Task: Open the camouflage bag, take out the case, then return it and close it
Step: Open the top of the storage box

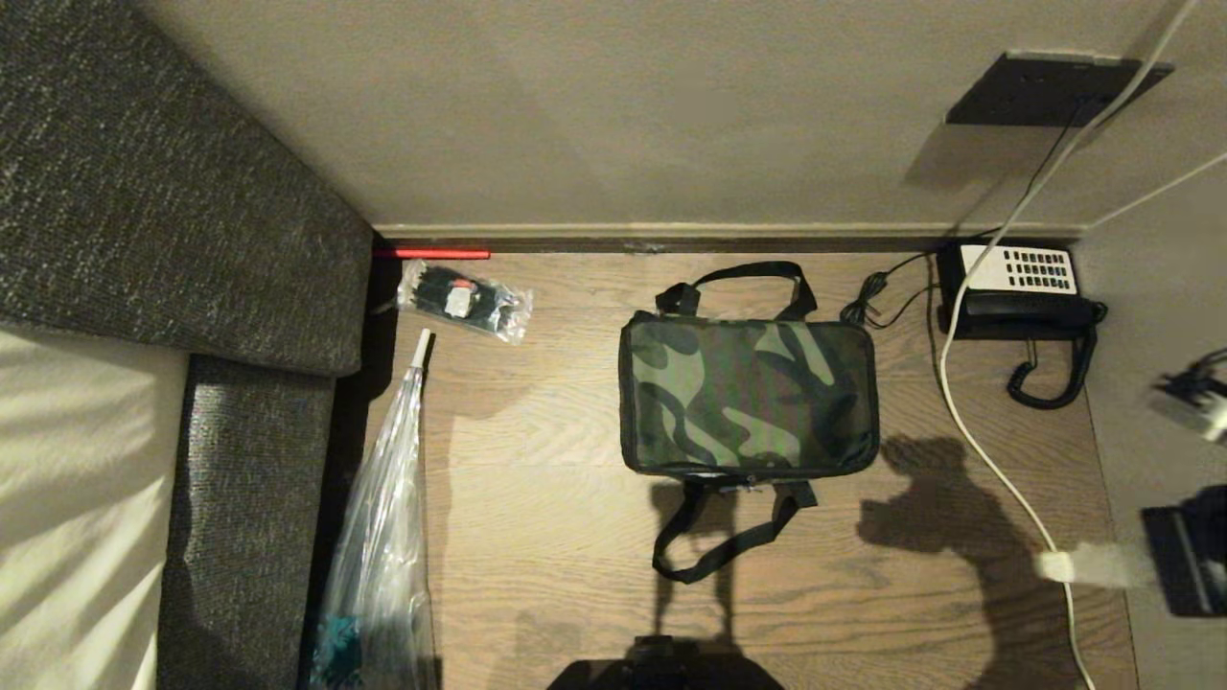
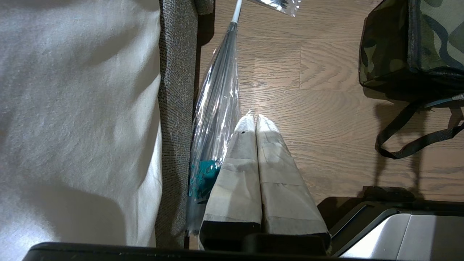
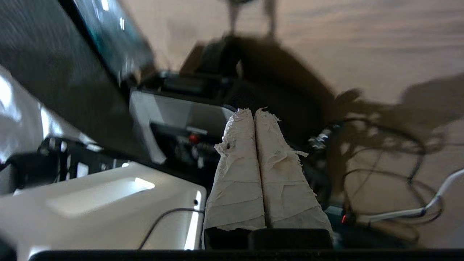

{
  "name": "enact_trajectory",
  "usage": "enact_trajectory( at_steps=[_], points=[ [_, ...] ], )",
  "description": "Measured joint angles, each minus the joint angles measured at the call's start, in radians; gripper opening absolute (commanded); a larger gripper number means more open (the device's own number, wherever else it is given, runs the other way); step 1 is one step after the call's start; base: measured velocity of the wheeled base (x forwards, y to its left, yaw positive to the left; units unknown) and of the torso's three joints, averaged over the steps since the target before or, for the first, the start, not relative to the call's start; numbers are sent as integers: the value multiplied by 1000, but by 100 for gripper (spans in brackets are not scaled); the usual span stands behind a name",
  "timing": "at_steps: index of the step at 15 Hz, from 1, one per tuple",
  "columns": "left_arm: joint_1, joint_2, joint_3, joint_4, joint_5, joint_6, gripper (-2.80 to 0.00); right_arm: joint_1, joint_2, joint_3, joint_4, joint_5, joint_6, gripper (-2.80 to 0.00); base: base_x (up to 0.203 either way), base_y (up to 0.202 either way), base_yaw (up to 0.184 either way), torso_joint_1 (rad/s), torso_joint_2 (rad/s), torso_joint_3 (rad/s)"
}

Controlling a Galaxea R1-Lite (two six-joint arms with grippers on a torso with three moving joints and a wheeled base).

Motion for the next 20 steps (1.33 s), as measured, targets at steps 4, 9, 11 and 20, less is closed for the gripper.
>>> enact_trajectory(
  at_steps=[4,9,11,20],
  points=[
    [0,0,0,0,0,0,-280,209,298,20,-346,-183,52,-280,0,0,0,0,0,0],
    [0,0,0,0,0,0,-280,287,437,166,-595,-233,-81,0,0,0,0,0,0,0],
    [0,0,0,0,0,0,-280,305,477,191,-672,-233,-84,0,0,0,0,0,0,0],
    [0,0,0,0,0,0,-280,359,792,181,-1251,-233,-125,0,0,0,0,0,0,0]
  ],
)
